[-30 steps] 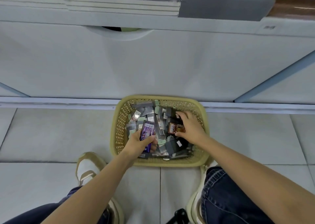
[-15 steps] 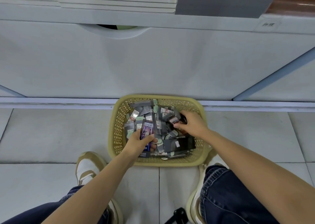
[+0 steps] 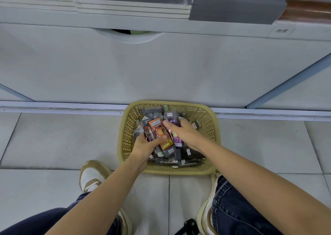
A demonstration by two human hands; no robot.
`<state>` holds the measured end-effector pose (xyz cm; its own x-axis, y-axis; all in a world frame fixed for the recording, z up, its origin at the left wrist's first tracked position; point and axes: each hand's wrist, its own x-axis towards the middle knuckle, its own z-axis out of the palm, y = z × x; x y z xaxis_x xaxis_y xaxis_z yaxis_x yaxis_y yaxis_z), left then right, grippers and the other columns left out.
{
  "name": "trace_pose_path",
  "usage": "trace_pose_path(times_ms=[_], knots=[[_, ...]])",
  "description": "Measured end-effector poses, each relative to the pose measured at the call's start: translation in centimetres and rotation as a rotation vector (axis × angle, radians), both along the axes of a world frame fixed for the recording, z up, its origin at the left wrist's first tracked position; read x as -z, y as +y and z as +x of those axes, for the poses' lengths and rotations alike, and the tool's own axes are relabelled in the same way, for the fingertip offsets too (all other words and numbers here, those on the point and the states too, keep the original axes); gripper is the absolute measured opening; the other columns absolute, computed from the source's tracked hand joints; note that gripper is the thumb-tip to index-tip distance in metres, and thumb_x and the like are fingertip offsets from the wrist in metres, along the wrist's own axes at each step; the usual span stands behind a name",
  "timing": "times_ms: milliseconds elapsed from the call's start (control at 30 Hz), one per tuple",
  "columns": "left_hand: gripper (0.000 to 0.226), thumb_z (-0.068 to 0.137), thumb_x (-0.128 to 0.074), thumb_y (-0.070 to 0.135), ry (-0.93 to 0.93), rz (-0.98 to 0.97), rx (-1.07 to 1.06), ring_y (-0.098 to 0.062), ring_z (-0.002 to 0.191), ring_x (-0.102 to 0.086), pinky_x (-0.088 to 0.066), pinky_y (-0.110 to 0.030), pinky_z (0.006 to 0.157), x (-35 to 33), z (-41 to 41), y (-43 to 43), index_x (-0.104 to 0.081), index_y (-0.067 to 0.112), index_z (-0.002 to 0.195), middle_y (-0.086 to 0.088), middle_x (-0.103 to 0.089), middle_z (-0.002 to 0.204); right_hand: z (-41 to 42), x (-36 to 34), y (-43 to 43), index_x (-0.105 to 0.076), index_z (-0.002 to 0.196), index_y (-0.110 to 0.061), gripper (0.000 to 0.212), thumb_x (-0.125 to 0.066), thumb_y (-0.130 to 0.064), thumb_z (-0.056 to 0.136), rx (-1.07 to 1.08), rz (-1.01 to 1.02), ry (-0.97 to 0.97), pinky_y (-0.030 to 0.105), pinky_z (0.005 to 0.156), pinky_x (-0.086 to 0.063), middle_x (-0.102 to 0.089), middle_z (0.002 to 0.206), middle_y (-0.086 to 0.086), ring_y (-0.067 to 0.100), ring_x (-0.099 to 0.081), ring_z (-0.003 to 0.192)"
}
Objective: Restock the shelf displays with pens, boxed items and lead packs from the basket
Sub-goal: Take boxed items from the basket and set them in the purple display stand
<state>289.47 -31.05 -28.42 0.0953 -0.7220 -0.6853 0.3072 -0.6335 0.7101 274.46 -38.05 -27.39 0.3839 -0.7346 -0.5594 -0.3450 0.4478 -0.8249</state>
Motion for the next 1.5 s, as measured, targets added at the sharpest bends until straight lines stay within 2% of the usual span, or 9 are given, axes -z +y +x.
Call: trace_pose_path(times_ms=[100, 333, 533, 667, 767, 933, 1167, 1367, 1500], knots=[[0.057, 0.063, -0.086, 0.014, 0.062, 0.091, -0.073, -0.032, 0.092, -0.072, -0.055, -0.055, 0.088, 0.5, 0.7, 0.2, -0.063, 0.006, 0.115, -0.011, -0.076, 0.097, -0.8, -0.3, -0.7, -0.071, 0.112, -0.027, 0.042, -0.045, -0.055, 0.095, 0.095, 0.025, 0.003, 0.033, 0.105, -0.034, -0.062, 0.113, -0.024, 0.003, -0.051, 0.116], [0.035, 0.073, -0.079, 0.009, 0.145, 0.05, -0.078, -0.026, 0.079, -0.074, -0.059, -0.037, 0.062, -0.5, 1.6, -0.5, -0.064, 0.009, 0.105, -0.011, -0.076, 0.093, -0.6, -2.1, -2.0, -0.073, 0.105, -0.025, 0.035, -0.041, -0.035, 0.101, 0.187, 0.061, -0.12, 0.046, 0.107, -0.041, -0.071, 0.115, 0.003, 0.022, -0.065, 0.109], [0.05, 0.057, -0.084, 0.017, 0.147, -0.086, -0.004, -0.026, 0.075, -0.074, -0.058, -0.034, 0.058, -5.4, 3.4, -1.5, -0.067, 0.009, 0.103, -0.015, -0.075, 0.095, 0.5, -7.0, -3.1, -0.057, 0.119, -0.014, 0.028, -0.064, -0.014, 0.092, 0.206, -0.193, -0.185, 0.035, 0.083, -0.058, -0.07, 0.104, 0.012, 0.023, -0.069, 0.094], [0.051, 0.052, -0.086, 0.022, 0.068, -0.226, 0.065, -0.025, 0.078, -0.074, -0.058, -0.032, 0.06, -10.7, 5.9, -2.3, -0.07, 0.011, 0.1, -0.013, -0.076, 0.095, 2.2, -13.3, -3.8, -0.06, 0.097, -0.013, 0.017, -0.068, -0.002, 0.086, 0.04, -0.335, -0.182, 0.02, 0.071, -0.053, -0.067, 0.089, 0.004, 0.013, -0.064, 0.081], [0.043, 0.058, -0.085, 0.026, -0.019, -0.364, 0.091, -0.022, 0.076, -0.074, -0.057, -0.029, 0.058, -16.2, 8.3, -3.0, -0.072, 0.013, 0.098, -0.01, -0.076, 0.094, 3.8, -19.0, -3.8, -0.054, 0.085, -0.012, 0.019, -0.069, -0.001, 0.086, -0.116, -0.524, -0.11, 0.027, 0.073, -0.043, -0.059, 0.083, 0.006, 0.017, -0.055, 0.081], [0.039, 0.056, -0.086, 0.032, -0.159, -0.564, 0.098, -0.02, 0.077, -0.075, -0.056, -0.026, 0.055, -26.1, 11.3, -2.9, -0.076, 0.019, 0.091, -0.008, -0.077, 0.094, 5.9, -28.2, -2.9, -0.057, 0.106, -0.016, 0.015, -0.061, -0.01, 0.093, -0.114, -0.714, -0.183, 0.039, 0.078, -0.047, -0.062, 0.096, 0.034, 0.025, -0.059, 0.086], [0.058, 0.053, -0.085, 0.038, -0.294, -0.817, 0.016, -0.019, 0.081, -0.075, -0.058, -0.028, 0.06, -38.6, 13.6, -2.2, -0.069, 0.018, 0.106, -0.004, -0.077, 0.095, 8.1, -41.1, -2.2, -0.056, 0.109, -0.013, 0.017, -0.057, -0.005, 0.095, -0.051, -1.041, -0.346, 0.029, 0.092, -0.052, -0.066, 0.103, 0.001, 0.008, -0.064, 0.092], [0.05, 0.057, -0.082, 0.04, -0.326, -0.943, -0.044, -0.016, 0.088, -0.074, -0.056, -0.034, 0.081, -44.5, 15.3, -1.7, -0.07, 0.025, 0.102, 0.001, -0.077, 0.098, 8.4, -50.0, -3.9, -0.049, 0.105, -0.012, 0.015, -0.051, 0.001, 0.096, 0.127, -1.346, -0.351, 0.043, 0.097, -0.051, -0.061, 0.112, 0.016, 0.031, -0.06, 0.108], [0.055, 0.064, -0.08, 0.03, -0.296, -0.927, -0.066, -0.019, 0.088, -0.074, -0.059, -0.028, 0.07, -44.9, 15.5, -2.0, -0.066, 0.014, 0.114, -0.005, -0.076, 0.101, 8.4, -51.9, -6.8, -0.049, 0.106, -0.013, 0.014, -0.051, -0.003, 0.096, 0.22, -1.434, -0.185, 0.038, 0.093, -0.051, -0.061, 0.109, 0.01, 0.016, -0.058, 0.095]])
